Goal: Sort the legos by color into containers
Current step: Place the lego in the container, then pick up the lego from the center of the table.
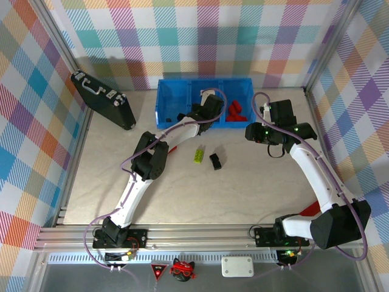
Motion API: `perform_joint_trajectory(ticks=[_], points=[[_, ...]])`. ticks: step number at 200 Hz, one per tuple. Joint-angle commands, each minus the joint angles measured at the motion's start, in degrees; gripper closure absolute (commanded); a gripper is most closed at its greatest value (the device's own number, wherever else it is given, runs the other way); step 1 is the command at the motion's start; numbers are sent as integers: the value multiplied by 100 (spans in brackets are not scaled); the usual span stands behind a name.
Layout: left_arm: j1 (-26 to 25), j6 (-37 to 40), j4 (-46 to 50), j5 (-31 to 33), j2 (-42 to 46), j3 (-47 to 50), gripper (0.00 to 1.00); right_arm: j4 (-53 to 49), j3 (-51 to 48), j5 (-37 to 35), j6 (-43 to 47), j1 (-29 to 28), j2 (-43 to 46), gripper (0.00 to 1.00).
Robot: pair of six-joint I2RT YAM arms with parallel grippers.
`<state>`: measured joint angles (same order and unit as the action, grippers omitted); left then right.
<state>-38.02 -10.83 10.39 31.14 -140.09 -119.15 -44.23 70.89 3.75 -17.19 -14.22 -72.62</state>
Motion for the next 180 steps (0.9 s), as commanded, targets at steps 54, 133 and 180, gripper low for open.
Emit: perform_joint_trajectory(ticks=[54,133,180], points=[[-46,-459,298,-601,1427,814,25,19,-303,484,-256,-2,90,54],[14,-1243,505,-1600,2924,2754,27,-120,-455,490,-395,-467,-183,55],[158,-1668,788,-1838,3829,3844,27,-117,-320,315,-445,-950,-636,55]])
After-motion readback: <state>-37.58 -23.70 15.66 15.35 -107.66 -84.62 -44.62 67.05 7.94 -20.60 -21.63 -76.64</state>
